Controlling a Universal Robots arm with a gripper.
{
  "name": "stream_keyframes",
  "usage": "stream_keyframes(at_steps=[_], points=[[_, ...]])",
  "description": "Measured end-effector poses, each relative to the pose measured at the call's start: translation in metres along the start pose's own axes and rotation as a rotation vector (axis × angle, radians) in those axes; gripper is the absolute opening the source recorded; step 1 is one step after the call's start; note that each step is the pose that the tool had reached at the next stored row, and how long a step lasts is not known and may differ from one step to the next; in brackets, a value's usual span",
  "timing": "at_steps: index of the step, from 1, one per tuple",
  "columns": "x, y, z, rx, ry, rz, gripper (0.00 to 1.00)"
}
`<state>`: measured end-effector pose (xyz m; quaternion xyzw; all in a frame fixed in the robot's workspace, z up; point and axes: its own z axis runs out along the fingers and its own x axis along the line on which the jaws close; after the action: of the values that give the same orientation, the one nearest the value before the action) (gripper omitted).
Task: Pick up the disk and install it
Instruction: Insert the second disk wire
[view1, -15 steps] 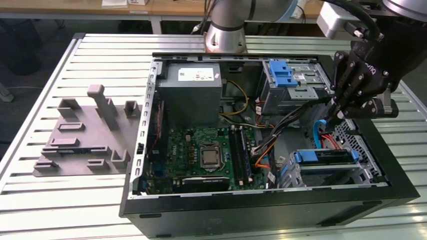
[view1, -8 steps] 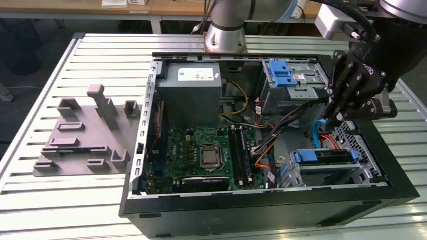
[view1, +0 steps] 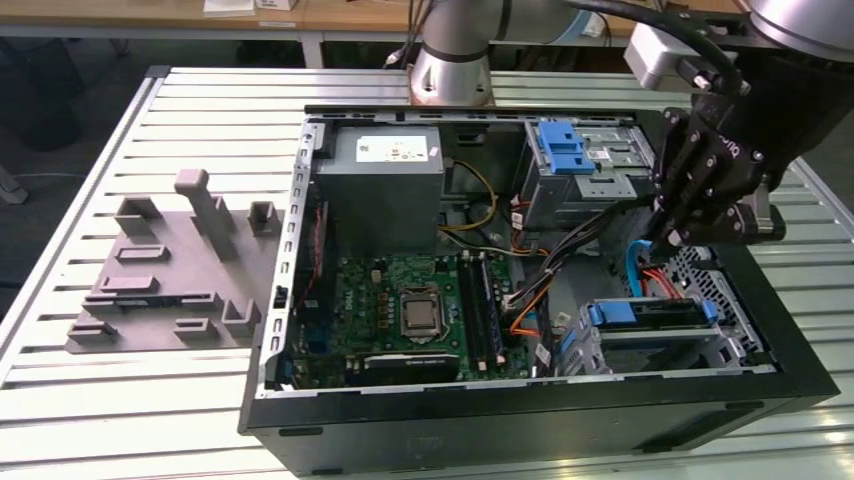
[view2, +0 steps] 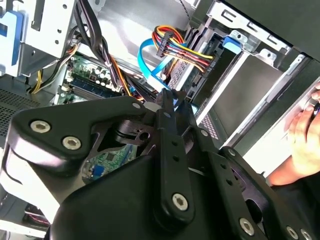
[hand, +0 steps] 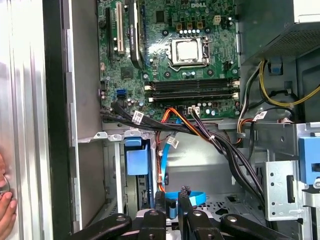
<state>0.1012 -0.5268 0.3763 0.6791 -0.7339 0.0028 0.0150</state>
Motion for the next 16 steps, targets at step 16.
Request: stream_keyframes(at_steps=[16], points=[[-0.0004,-0.0003,0.0129,0.0001,0.0005,0.0,0.16]])
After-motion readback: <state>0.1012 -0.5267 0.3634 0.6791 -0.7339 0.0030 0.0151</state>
